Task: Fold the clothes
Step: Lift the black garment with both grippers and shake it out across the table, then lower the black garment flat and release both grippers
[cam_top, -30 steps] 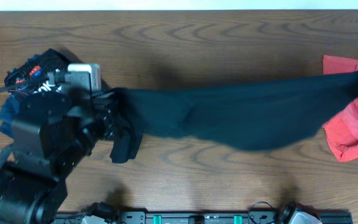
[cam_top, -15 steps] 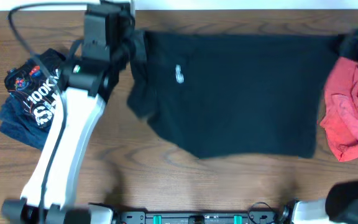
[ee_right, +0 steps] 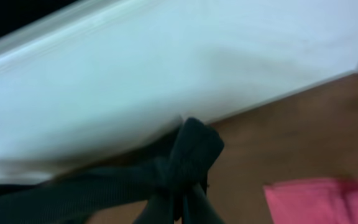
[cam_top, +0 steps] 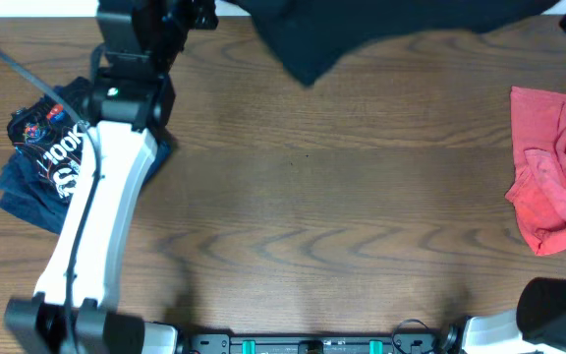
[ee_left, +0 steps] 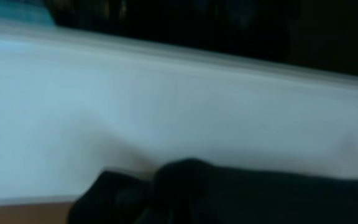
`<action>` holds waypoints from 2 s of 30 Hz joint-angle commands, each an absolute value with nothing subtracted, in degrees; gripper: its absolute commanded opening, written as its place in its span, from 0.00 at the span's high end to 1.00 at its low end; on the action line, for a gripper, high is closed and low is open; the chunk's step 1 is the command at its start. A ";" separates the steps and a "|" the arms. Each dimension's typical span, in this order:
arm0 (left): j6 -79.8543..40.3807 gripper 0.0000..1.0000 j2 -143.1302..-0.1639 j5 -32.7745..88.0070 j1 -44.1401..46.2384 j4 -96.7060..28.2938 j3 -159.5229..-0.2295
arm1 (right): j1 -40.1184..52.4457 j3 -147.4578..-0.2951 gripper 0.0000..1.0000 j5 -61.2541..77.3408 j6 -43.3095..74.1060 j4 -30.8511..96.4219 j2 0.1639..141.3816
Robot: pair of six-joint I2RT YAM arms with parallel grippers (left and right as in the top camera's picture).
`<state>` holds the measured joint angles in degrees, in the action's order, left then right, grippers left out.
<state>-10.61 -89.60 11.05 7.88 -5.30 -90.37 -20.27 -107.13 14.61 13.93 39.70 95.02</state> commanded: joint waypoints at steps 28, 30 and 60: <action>-11.22 0.94 -89.56 21.63 17.23 -73.78 -63.51 | -28.34 -71.44 0.99 -18.41 19.29 69.80 96.25; -11.27 0.94 -88.68 21.63 17.87 -74.63 -61.76 | -28.34 -71.44 0.99 -18.39 19.31 70.63 96.25; -17.06 0.94 -86.11 36.80 15.68 -40.77 -59.57 | -26.50 -71.44 0.99 -2.52 12.08 53.63 96.79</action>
